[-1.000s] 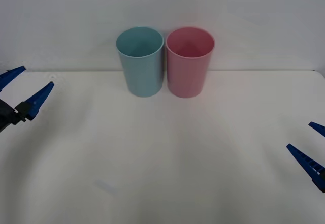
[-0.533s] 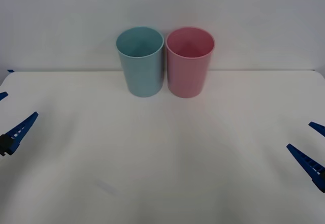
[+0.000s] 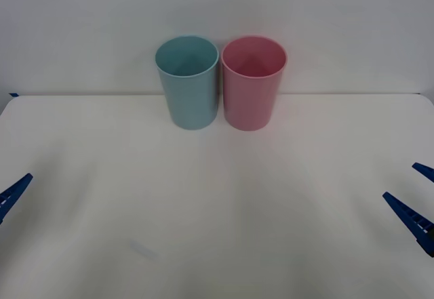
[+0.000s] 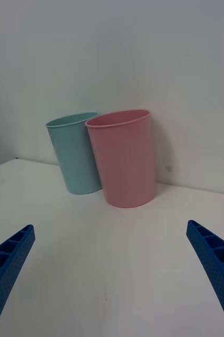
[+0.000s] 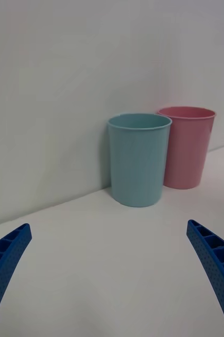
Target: Grasp the object on the table and drop it into the matching bin: aluminum can to the light blue bin, PET bottle to the pink bin.
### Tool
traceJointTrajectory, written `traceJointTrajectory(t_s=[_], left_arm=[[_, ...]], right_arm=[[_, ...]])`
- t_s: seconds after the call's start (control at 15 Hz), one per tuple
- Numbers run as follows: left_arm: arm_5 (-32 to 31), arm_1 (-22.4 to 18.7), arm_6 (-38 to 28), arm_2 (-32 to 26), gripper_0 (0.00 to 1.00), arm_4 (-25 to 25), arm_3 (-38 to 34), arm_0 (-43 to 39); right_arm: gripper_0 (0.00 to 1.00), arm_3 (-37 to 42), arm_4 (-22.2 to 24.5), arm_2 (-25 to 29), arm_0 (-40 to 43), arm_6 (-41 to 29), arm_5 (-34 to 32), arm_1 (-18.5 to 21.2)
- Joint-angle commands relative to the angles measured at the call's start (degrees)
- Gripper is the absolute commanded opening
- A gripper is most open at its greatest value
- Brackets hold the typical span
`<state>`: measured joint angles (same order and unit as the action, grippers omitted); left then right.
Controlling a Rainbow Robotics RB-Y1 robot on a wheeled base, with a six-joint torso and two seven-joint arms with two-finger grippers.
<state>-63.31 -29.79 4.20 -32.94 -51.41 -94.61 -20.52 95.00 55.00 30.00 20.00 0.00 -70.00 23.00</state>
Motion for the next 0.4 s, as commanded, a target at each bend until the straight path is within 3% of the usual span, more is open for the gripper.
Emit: traceJointTrajectory(t_s=[0.07,0.4], left_arm=[[0.12,0.0,-0.77,0.86,1.0,0.35,0.04,-0.93],[0.38,0.0,-0.42,1.21,1.0,-0.01,-0.05,-1.01]], right_arm=[[1.0,0.0,0.0,0.0,0.0,0.0,0.0,0.0],[1.0,0.0,0.0,0.0,0.0,0.0,0.0,0.0]])
